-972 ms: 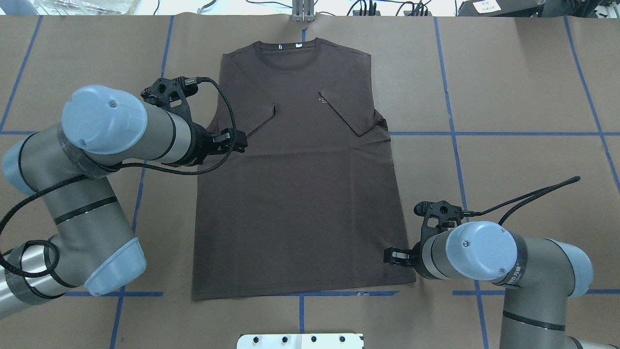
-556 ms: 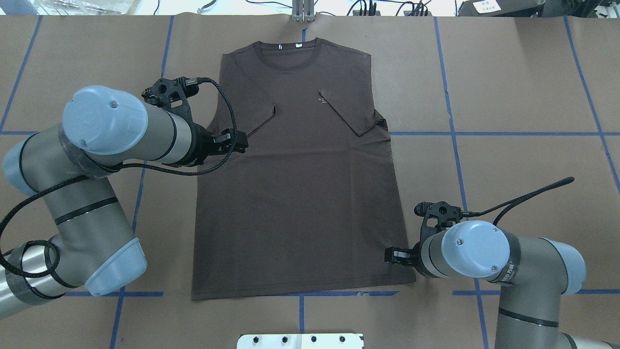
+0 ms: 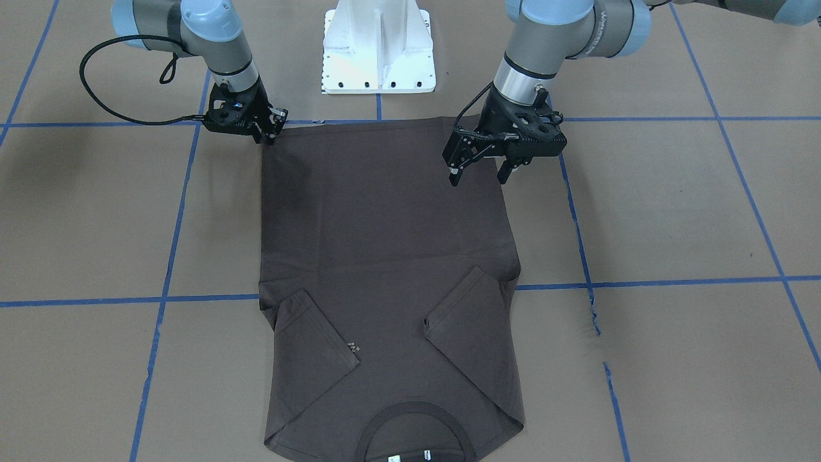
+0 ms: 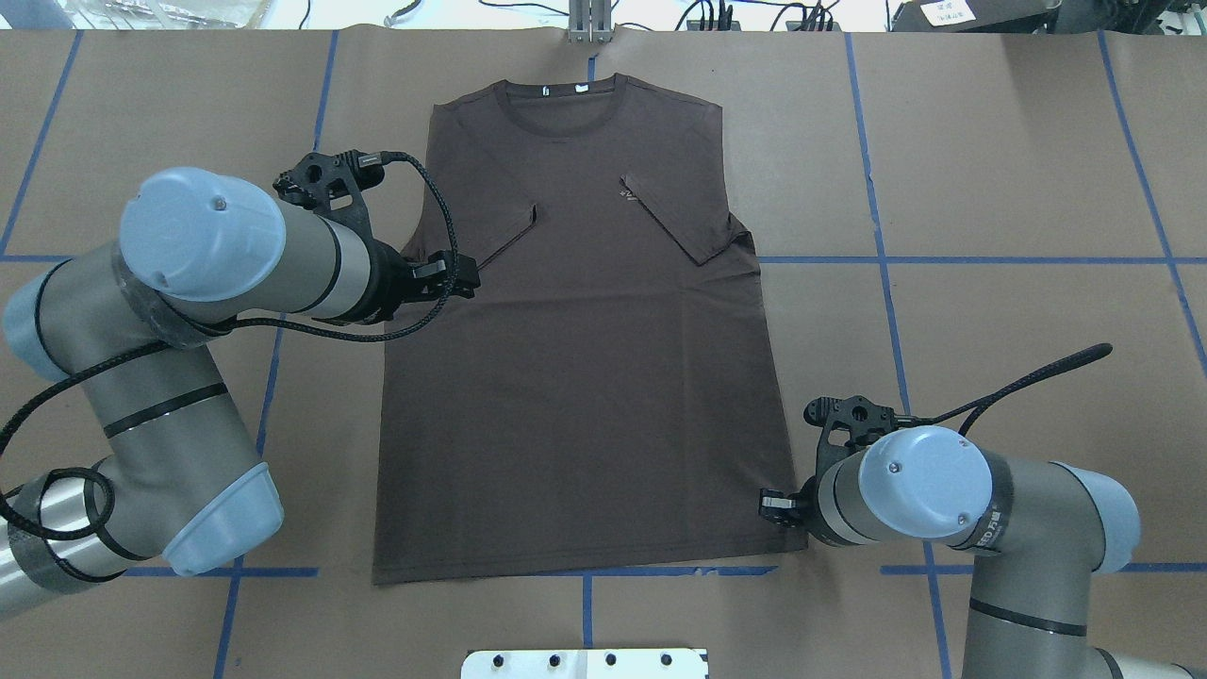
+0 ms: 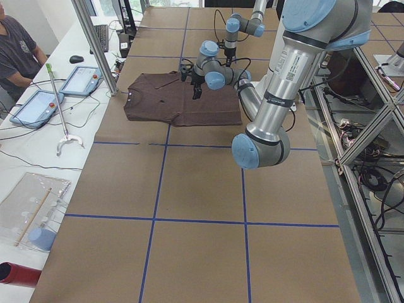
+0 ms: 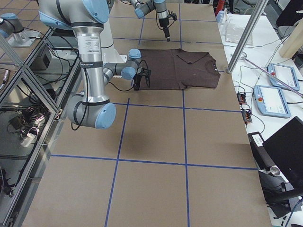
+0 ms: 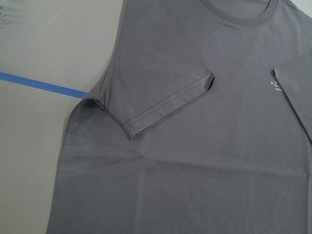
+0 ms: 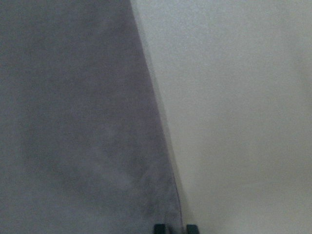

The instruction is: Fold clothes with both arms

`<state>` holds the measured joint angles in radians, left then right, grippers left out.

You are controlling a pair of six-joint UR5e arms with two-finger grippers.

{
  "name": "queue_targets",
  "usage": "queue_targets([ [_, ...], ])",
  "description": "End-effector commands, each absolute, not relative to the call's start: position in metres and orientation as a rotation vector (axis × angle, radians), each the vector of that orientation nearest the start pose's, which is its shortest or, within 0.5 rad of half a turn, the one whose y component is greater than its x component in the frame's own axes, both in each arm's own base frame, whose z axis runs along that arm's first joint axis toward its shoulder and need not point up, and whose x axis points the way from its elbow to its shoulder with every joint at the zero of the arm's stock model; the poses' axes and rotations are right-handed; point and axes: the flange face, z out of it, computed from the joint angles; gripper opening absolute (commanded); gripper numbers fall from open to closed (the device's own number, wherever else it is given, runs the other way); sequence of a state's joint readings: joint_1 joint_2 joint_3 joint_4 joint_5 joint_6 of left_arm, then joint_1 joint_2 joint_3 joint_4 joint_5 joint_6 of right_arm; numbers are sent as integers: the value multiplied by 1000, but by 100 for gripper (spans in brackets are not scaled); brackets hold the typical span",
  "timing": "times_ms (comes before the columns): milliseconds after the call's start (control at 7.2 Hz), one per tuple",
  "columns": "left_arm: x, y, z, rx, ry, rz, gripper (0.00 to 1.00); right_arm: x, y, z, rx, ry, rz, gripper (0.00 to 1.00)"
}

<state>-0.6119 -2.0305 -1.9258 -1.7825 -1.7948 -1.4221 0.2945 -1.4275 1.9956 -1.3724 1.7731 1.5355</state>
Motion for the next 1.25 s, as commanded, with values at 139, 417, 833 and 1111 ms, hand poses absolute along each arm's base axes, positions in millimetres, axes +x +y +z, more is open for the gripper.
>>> queue_targets([
  [139, 422, -431, 222, 191, 1030, -304, 100, -475, -262, 373, -70, -787, 164, 0],
  [417, 421, -431, 222, 209, 1026, -325, 100, -461, -264, 354, -56, -829, 172, 0],
  [833, 480, -324, 261, -19, 998, -546, 90, -435, -275, 321, -22, -909, 183, 0],
  [1111, 492, -241, 313, -96, 907, -558, 99, -423, -283, 310, -5, -934, 199, 0],
])
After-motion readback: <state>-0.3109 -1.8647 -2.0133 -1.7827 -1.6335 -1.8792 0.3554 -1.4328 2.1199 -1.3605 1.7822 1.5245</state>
